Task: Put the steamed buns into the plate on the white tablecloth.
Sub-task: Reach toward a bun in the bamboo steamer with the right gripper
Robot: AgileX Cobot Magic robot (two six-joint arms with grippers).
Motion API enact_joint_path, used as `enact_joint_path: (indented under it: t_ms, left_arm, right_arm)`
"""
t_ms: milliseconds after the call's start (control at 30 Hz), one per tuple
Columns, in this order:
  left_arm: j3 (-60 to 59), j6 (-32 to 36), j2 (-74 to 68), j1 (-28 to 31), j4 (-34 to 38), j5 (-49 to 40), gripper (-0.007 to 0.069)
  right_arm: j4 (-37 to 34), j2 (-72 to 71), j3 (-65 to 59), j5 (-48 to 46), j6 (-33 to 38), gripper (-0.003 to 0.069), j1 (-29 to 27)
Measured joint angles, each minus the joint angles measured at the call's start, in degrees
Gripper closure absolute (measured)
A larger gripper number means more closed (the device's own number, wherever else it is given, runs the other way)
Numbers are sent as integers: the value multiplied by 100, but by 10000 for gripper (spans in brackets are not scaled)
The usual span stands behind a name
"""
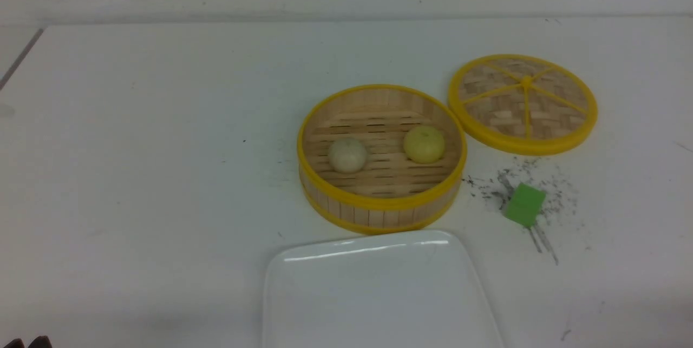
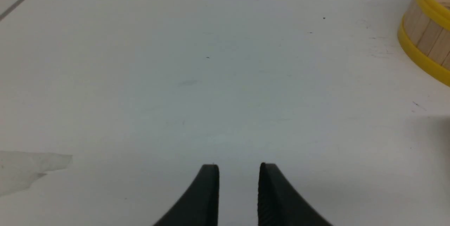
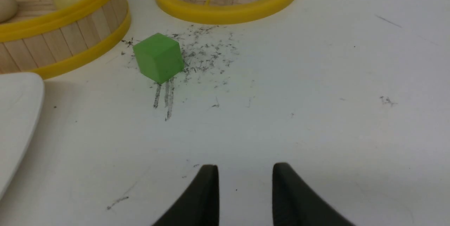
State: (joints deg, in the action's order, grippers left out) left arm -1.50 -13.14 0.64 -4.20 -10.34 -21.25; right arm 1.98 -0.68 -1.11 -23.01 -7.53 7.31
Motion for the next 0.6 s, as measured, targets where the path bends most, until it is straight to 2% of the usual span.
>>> enact_joint_path:
  t_ms: [300, 533, 600]
  left_arm:
    - [0, -81, 0, 0, -91, 6, 429]
    - [0, -1320, 0, 0, 860, 25, 427]
    - [0, -1971, 0, 0, 1439, 29, 426]
  right_arm:
    - [0, 0, 0, 0, 0, 419, 0]
    - [28, 0, 0, 0, 0, 419, 0]
    - [80, 0, 0, 27, -12, 419, 0]
